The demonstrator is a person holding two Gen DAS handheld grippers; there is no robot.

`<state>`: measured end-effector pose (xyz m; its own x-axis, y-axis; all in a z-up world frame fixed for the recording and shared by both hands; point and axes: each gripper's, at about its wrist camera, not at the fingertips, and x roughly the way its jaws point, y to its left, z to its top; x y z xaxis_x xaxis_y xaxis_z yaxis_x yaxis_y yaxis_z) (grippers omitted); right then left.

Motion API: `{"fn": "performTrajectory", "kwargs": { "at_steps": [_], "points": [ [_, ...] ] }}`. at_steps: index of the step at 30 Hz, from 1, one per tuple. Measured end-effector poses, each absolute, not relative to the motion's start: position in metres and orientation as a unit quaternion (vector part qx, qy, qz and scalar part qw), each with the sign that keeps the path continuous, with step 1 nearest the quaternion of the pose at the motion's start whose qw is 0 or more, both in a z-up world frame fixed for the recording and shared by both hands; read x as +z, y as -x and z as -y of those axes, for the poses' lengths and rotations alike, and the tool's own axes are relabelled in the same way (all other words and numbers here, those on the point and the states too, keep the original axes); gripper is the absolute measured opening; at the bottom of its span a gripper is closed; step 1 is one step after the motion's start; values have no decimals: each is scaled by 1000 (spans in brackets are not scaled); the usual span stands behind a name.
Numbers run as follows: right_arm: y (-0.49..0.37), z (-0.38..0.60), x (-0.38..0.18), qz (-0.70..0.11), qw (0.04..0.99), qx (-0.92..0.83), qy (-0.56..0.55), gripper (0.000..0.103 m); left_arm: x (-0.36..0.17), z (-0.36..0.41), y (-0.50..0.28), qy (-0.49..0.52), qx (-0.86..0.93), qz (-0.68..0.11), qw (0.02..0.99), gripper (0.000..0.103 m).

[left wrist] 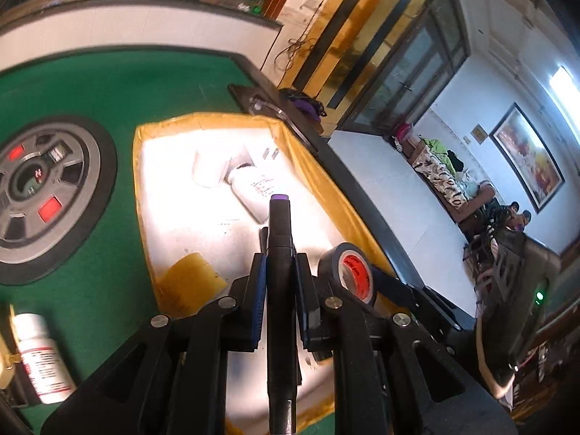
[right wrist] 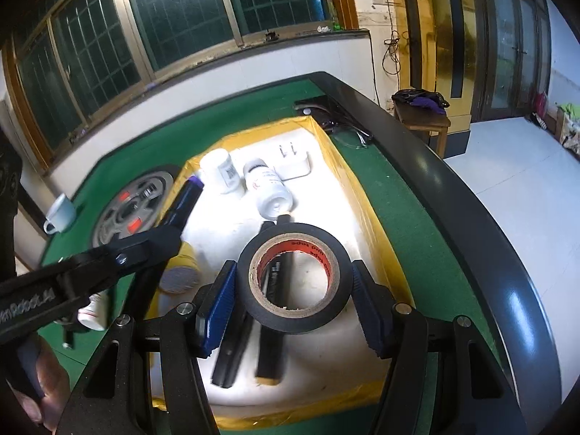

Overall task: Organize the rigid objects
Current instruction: 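Carry the tape roll and purple-capped marker into the tray and open both tools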

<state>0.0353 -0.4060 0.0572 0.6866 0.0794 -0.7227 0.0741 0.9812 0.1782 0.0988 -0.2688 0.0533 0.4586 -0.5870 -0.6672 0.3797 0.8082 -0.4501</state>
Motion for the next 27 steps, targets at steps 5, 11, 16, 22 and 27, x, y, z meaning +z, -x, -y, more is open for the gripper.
{"fn": "performTrajectory", "kwargs": {
  "at_steps": [5, 11, 16, 22, 27],
  "points": [
    [-37, 405, 51, -405, 911, 1, -81, 56, 36, 273, -96, 112, -283, -453, 838, 12],
    [-36, 400, 47, -407, 912, -9, -54, 56, 28, 271, -97, 100, -279, -458, 838, 12],
    [-36, 398, 47, -409, 911, -11, -47, 57, 30, 268, -93, 92, -280, -458, 839, 12],
    [-35, 396, 47, -411, 910, -14, -43, 57, 29, 269, -96, 97, -290, -466, 830, 14],
    [-36, 387, 44, -414, 910, -20, -20, 57, 30, 268, -95, 99, -296, -472, 825, 14]
  ]
}}
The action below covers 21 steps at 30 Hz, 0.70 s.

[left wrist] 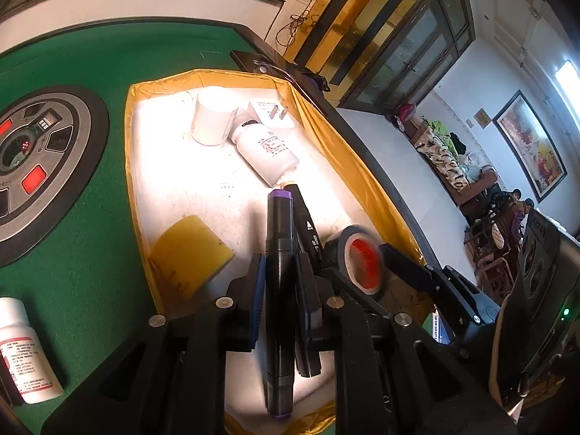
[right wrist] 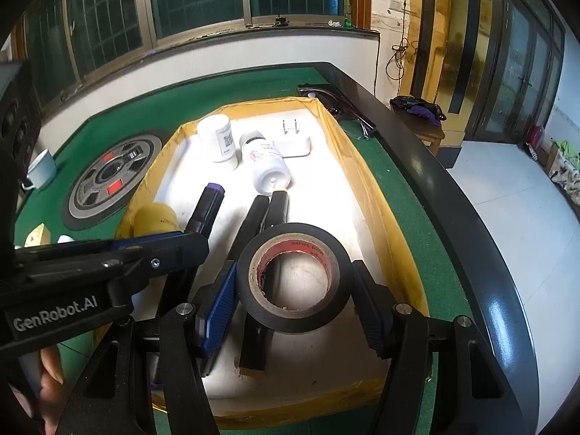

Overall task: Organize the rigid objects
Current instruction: 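Carry the tape roll and purple-capped marker into the tray and open both tools, then move both tools back over the remaining objects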

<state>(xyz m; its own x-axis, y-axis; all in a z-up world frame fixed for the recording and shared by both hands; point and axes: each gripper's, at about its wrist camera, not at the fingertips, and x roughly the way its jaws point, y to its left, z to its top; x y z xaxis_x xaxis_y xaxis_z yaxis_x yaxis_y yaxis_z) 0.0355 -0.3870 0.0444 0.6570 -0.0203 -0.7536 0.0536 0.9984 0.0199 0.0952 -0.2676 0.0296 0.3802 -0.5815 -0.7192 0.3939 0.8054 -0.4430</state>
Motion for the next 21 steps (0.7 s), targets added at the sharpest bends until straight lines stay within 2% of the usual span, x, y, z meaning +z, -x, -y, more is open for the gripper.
{"fn": "performTrajectory", "kwargs": {
  "at_steps": [4, 7, 9, 14, 21],
  "points": [
    [-33, 387, 47, -403, 914, -26, -24, 66, 31, 264, -97, 109, -298, -473, 822, 17],
    [-30, 388, 51, -396, 917, -25, -34, 66, 35, 259, -94, 117, -304, -466, 822, 24],
    [-24, 390, 57, -385, 921, -21, -55, 66, 39, 257, -92, 121, -310, -464, 821, 33],
    [-2, 393, 70, -351, 932, -35, -85, 66, 57, 239, -75, 137, -319, -438, 829, 34],
    [19, 365, 83, -331, 938, 22, -102, 66, 86, 174, -40, 146, -299, -379, 864, 34]
  ]
}}
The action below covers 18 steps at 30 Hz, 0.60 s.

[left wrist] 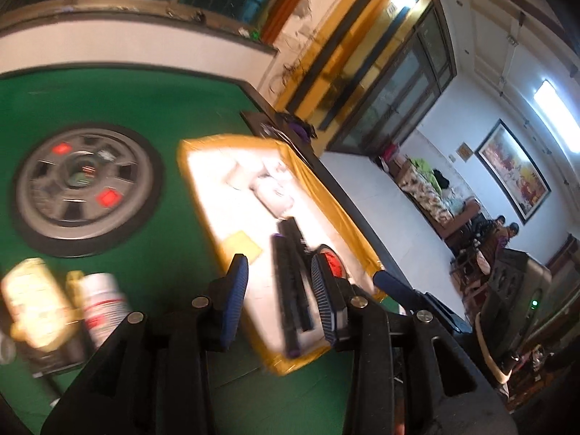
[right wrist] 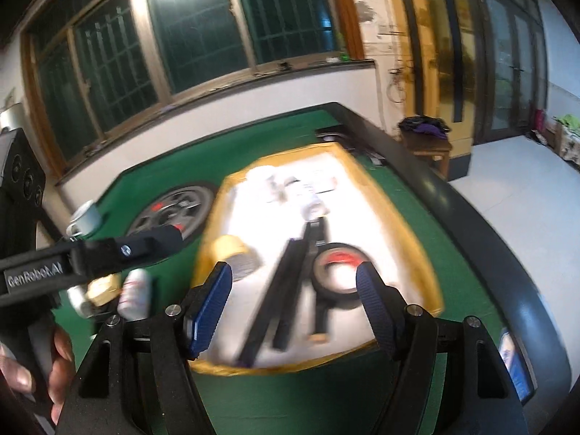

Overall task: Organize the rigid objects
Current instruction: 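Move both tools back over the remaining objects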

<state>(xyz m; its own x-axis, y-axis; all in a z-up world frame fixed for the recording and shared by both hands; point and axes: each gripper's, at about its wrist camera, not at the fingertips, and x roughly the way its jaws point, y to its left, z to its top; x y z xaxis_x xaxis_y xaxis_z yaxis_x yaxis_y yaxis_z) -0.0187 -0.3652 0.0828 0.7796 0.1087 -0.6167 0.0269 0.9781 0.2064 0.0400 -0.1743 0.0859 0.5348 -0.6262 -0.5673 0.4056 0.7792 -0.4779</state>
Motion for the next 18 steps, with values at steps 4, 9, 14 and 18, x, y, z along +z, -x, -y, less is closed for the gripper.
{"fn": "performTrajectory", "kwargs": {
  "at_steps": [4, 9, 14, 18],
  "points": [
    [21, 327, 83, -340, 934, 67, -85, 66, 94, 133, -19, 137, -271, -345, 888, 34],
    [20, 265, 82, -345, 929, 127, -43, 66, 90, 79, 6, 122, -210, -318, 917, 34],
    [10, 214, 77, -357, 918, 172, -24, 66, 76, 26, 18, 130, -161, -315, 926, 34],
    [5, 185, 72, -356, 915, 188, -12, 66, 54, -21, 20, 144, -103, -317, 932, 34]
  ]
}}
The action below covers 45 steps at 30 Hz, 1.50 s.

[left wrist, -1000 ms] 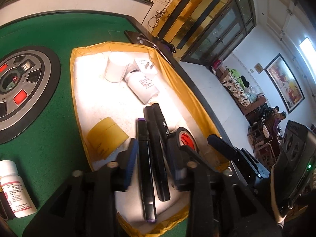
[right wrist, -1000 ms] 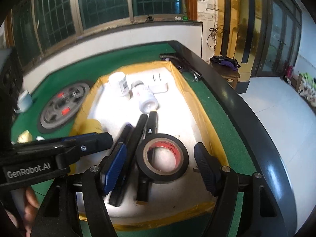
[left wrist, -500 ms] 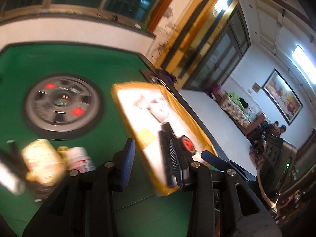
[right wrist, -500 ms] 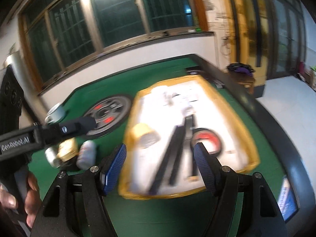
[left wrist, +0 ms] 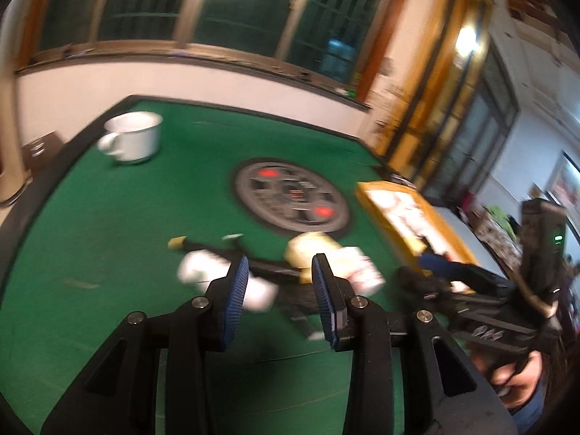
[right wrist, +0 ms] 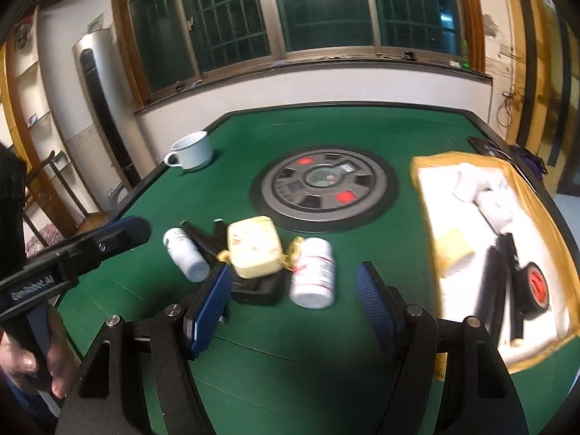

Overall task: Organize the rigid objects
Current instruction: 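Move both tools back over the remaining objects, then grasp the green-labeled white bottle with the left tool while the right tool reaches the red-labeled bottle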

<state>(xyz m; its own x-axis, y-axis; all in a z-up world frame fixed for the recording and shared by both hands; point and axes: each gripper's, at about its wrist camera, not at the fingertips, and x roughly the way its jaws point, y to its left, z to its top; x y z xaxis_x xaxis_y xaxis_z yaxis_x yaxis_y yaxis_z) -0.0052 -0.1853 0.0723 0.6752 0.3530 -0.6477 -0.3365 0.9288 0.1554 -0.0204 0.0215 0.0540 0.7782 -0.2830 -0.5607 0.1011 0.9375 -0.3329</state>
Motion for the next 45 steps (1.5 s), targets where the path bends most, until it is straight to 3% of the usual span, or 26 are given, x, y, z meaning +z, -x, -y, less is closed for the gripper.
{"fn": "performTrajectory", "kwargs": {
  "at_steps": [7, 19, 22, 30, 33, 37, 39, 45],
  "points": [
    [-5, 181, 68, -373, 912, 170, -22, 66, 12, -74, 5, 240, -71, -357, 900, 34],
    [-21, 196, 54, -420, 895, 150, -17, 64, -20, -77, -4, 258, -73, -398, 877, 34],
    [-35, 189, 46, -436, 888, 147, -5, 56, -21, -77, -3, 260, -80, -401, 875, 34],
    [-73, 180, 14, -494, 855, 157, -9, 46, -19, -76, 0, 255, -79, -401, 876, 34],
    [-71, 179, 12, -479, 862, 163, -2, 34, -13, -68, 2, 244, -95, -395, 881, 34],
    [-67, 191, 10, -450, 875, 177, -26, 33, -2, -50, -2, 233, -106, -400, 880, 37],
    [-68, 196, 10, -443, 880, 169, -23, 33, -3, -50, -10, 271, -109, -414, 862, 45],
    [-69, 204, 12, -440, 882, 168, -36, 33, -13, -53, -41, 347, -71, -458, 815, 45]
  ]
}}
